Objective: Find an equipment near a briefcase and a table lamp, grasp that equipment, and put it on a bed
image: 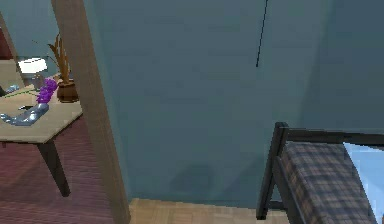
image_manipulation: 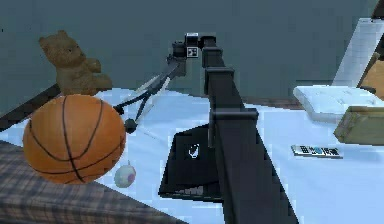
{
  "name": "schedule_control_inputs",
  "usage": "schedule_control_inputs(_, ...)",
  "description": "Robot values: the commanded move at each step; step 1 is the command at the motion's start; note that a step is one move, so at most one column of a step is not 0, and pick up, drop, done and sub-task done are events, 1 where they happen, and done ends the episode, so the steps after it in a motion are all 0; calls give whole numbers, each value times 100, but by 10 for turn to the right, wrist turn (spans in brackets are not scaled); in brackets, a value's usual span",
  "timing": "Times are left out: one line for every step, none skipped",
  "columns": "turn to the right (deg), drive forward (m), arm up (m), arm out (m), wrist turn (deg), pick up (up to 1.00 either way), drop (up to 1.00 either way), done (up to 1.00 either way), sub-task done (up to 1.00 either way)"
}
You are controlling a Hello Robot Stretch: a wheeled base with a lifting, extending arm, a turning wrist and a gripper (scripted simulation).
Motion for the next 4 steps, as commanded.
schedule_control_inputs(0, 0, 0, 0, 450, 0, 0, 0, 0)
schedule_control_inputs(0, 0, 0, 0, 450, 0, 0, 0, 0)
schedule_control_inputs(0, 0, 0, 0, 330, 0, 0, 0, 0)
schedule_control_inputs(0, 0, -2, 0, 0, 0, 0, 0, 0)
